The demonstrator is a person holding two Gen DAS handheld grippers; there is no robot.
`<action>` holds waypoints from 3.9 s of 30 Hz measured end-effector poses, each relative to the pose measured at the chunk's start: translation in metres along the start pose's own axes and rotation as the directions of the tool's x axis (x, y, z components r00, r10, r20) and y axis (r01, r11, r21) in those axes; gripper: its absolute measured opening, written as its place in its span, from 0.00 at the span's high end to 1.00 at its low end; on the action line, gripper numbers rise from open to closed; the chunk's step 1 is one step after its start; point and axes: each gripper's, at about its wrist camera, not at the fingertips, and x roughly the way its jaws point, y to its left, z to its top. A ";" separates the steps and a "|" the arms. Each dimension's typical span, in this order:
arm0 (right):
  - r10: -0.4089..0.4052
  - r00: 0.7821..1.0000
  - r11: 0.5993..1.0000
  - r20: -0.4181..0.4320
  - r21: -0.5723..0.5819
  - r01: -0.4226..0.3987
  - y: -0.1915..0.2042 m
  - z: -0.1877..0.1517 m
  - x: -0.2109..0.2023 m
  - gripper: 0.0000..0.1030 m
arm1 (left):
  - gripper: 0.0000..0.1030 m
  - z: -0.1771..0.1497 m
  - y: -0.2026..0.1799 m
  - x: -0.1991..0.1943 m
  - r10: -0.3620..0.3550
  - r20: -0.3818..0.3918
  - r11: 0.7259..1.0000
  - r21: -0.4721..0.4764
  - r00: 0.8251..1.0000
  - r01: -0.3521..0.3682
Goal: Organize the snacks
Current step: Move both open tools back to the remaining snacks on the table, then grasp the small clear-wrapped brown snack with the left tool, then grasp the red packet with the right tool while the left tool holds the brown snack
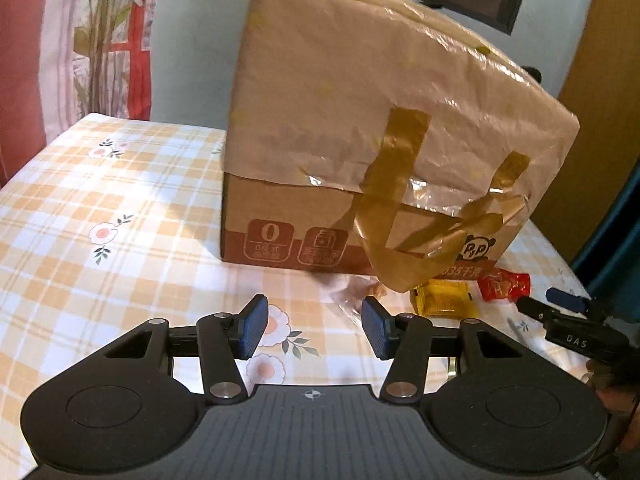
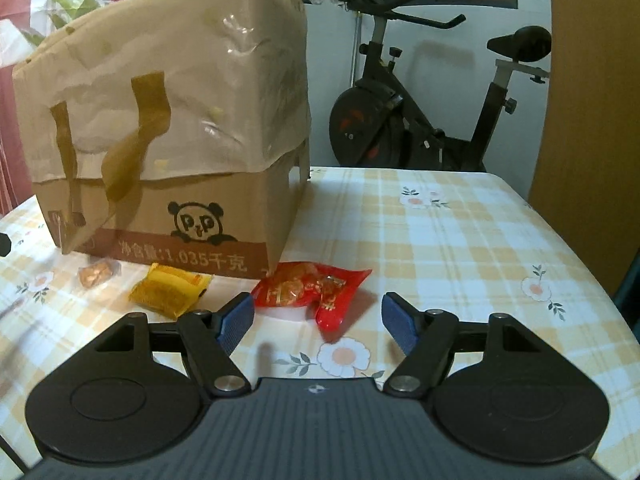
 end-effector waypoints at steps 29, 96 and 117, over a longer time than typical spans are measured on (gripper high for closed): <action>0.024 1.000 0.995 -0.007 0.093 -0.023 -0.009 0.001 0.003 0.29 | 0.78 0.003 -0.064 0.082 -0.003 -0.110 0.940 0.339 0.994 0.041; 0.154 0.946 0.966 -0.286 -0.156 -0.205 0.020 0.030 0.047 0.29 | 0.77 -0.038 -0.004 0.043 -0.052 -0.050 0.996 0.068 0.997 0.055; 0.116 0.987 0.985 -0.112 -0.111 -0.128 0.018 0.007 0.029 0.57 | 0.77 -0.039 -0.003 0.042 -0.056 -0.045 0.995 0.075 0.997 0.059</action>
